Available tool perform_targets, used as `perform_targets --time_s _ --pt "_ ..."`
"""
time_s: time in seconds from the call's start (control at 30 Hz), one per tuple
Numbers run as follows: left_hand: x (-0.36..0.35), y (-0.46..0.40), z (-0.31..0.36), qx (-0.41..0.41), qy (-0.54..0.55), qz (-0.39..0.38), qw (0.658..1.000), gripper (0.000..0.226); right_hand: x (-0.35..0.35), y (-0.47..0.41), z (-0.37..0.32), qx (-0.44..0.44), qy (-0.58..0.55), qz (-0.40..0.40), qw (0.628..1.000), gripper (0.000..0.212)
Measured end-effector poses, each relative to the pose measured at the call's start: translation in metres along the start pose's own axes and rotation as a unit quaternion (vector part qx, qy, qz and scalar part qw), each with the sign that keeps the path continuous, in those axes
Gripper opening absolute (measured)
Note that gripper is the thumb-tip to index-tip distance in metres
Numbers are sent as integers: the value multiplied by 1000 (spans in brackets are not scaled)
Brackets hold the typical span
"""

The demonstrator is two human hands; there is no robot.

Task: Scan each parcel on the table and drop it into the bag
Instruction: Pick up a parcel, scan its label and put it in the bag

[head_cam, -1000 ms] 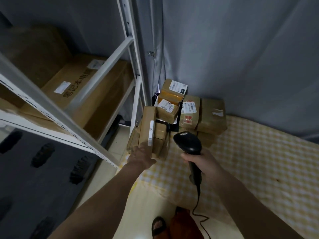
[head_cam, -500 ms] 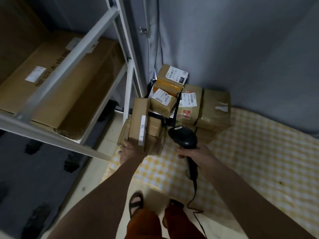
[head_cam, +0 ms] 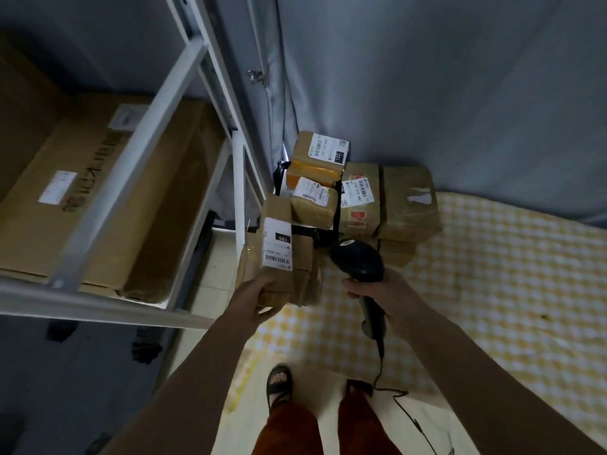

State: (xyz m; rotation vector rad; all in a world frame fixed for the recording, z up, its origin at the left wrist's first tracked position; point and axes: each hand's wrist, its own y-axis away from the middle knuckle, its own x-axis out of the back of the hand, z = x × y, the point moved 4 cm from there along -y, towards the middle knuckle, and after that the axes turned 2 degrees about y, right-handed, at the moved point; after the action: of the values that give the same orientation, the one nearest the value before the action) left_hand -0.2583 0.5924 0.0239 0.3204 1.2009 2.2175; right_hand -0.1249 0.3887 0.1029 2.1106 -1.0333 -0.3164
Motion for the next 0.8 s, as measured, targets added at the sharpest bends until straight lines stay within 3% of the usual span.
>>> perform_targets --time_s 0.07,0.17,0.27,0.37,0.6,0.8 --pt "8 13 12 19 46 -76 996 23 -10 6 -9 12 -2 2 1000 21" --pt "17 21 30 10 82 -150 985 39 -24 15 -28 47 -2 2 999 18" --pt "18 35 45 -3 108 -215 971 29 -36 24 -45 84 -12 13 996 19" --pt "20 46 60 -27 62 -262 963 51 -49 30 -59 104 -5 16 994 26" --pt "31 58 134 -142 -58 -148 977 48 -59 53 -105 183 83 33 979 19" --pt "7 92 215 -273 -100 -122 949 44 -62 94 -142 263 136 76 952 19"
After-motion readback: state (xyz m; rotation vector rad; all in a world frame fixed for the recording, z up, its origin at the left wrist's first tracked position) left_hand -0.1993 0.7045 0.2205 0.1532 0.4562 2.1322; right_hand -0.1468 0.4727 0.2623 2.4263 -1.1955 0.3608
